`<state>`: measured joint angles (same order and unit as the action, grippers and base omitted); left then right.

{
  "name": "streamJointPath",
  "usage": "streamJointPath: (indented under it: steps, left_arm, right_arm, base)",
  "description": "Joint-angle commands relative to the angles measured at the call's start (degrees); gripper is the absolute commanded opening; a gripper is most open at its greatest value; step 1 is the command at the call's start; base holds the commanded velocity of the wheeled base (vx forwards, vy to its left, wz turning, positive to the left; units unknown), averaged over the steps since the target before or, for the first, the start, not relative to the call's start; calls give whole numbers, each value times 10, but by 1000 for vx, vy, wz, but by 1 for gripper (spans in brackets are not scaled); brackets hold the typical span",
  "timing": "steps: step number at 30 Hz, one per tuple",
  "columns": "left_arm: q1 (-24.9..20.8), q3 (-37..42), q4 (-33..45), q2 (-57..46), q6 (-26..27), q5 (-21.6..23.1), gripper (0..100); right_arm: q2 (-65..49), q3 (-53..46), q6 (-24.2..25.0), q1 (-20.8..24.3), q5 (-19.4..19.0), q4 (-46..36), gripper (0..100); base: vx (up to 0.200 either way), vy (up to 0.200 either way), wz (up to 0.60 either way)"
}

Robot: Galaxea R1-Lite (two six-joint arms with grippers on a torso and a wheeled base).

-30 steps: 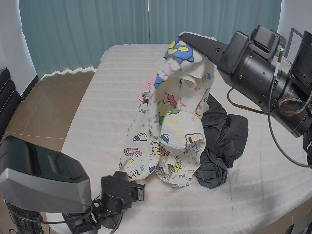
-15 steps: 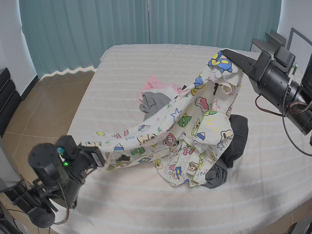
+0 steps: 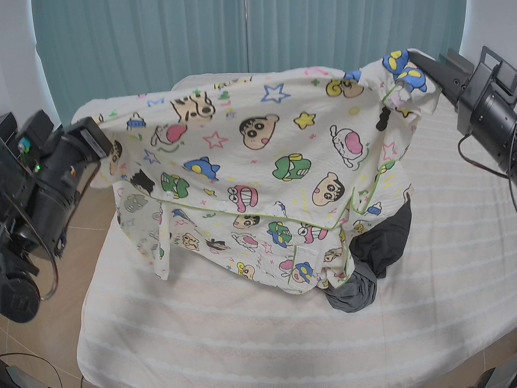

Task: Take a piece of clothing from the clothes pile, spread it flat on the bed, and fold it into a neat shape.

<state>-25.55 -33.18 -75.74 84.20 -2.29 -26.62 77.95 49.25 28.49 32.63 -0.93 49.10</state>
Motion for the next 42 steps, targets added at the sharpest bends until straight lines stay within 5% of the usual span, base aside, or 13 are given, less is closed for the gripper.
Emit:
streamJointPath:
  steps: [1,9,18,34,42]
  left_arm:
    - [4,-109,68,-72,15,10,0]
    - [-27,-61,156,-149,21,13,0]
    - [-28,10,158,-160,21,14,0]
    - [-28,29,159,-154,21,14,0]
    - [-28,56,155,-158,16,13,0]
  right_arm:
    - [-39,65,-12,-2,-8,-24,0]
    - [-74,14,-12,15,-18,-26,0]
    - [-91,-39,-9,17,-27,-26,0]
    - [-112,-83,-5,18,-48,-23,0]
    - [-116,-79,5,19,-46,-23,0]
  base:
    - [0,0,0]
    - [0,0,0]
    - [0,0,0]
    - [-200,0,0]
    - [0,0,0]
